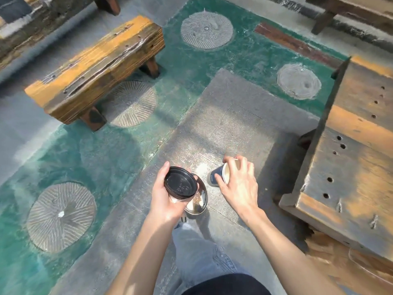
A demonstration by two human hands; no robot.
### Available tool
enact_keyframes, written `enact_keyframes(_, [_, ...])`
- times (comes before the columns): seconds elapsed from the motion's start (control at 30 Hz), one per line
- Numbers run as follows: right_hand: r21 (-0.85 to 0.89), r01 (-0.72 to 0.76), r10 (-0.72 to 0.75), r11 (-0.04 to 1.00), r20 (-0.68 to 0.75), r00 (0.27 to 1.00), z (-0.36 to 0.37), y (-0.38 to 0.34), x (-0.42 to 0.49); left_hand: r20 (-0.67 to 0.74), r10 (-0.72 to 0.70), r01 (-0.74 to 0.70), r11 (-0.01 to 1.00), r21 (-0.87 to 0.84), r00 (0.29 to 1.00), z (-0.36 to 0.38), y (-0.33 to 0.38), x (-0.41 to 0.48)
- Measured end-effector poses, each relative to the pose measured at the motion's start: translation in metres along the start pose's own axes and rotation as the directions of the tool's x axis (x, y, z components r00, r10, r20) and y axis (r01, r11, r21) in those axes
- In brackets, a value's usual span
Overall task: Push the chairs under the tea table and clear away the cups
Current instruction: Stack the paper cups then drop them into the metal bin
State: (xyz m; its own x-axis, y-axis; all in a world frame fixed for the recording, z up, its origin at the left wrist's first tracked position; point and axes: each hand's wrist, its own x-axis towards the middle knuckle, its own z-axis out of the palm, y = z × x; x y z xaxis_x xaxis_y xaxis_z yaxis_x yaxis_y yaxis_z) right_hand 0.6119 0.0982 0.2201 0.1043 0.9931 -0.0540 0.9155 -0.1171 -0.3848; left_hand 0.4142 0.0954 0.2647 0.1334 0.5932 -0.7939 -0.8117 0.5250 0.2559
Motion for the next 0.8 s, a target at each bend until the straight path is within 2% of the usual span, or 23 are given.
enact_keyframes(0.23, [0.037,-0.193,0.194,0.981,-0.027,0.981,0.019,-0.026,0.033,-0.005,-0.078,0.077,0.967,0.242,0.997,0.026,0.049,0.045])
enact_keyframes(0.47, [0.033,-0.338,0.339,0.941,-0.078,0.937,0.013,-0.051,0.040,0.036,-0.169,0.144,0.916,0.375,0.985,0.056,0.084,0.060])
enact_keyframes(0.63, [0.017,-0.463,0.461,0.886,-0.129,0.878,0.014,-0.070,0.028,0.034,-0.225,0.182,0.860,0.477,0.974,0.060,0.094,0.070])
enact_keyframes(0.8, [0.057,-0.608,0.605,0.792,-0.207,0.769,0.023,-0.104,0.001,0.079,-0.389,0.258,0.737,0.625,0.918,0.048,0.111,0.077])
